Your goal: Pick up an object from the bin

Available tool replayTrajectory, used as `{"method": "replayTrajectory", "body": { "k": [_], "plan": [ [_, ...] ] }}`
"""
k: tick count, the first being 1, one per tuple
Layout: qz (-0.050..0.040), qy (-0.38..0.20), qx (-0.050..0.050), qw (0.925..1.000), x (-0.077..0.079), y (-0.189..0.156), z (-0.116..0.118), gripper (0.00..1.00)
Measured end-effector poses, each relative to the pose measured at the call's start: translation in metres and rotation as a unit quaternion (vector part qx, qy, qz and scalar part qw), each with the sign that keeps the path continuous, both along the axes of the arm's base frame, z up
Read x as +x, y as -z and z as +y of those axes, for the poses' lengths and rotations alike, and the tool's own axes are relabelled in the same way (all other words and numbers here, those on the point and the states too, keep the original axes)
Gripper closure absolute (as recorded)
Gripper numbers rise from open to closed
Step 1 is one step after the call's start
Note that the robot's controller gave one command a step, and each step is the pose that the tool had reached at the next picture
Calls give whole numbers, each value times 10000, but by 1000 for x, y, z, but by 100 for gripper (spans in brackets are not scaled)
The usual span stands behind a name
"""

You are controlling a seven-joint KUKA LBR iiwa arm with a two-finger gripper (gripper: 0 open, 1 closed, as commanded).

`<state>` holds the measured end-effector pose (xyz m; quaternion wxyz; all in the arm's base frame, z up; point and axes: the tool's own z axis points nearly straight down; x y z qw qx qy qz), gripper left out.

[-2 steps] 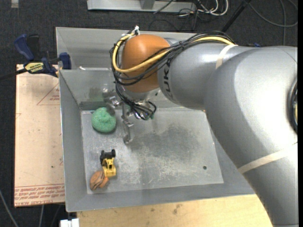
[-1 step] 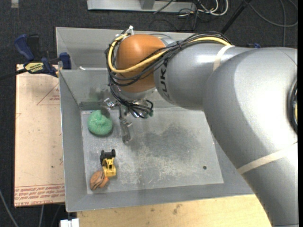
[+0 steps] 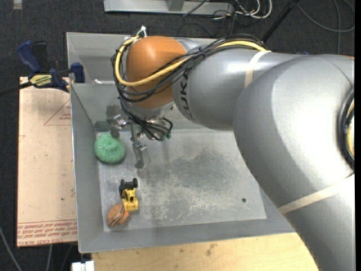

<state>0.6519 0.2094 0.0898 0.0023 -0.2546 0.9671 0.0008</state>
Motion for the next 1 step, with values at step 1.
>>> {"method": "replayTrajectory", "body": {
  "k": [1],
  "plan": [
    [-11, -425, 4, 9991, -1, -4, 15, 0]
  ]
}}
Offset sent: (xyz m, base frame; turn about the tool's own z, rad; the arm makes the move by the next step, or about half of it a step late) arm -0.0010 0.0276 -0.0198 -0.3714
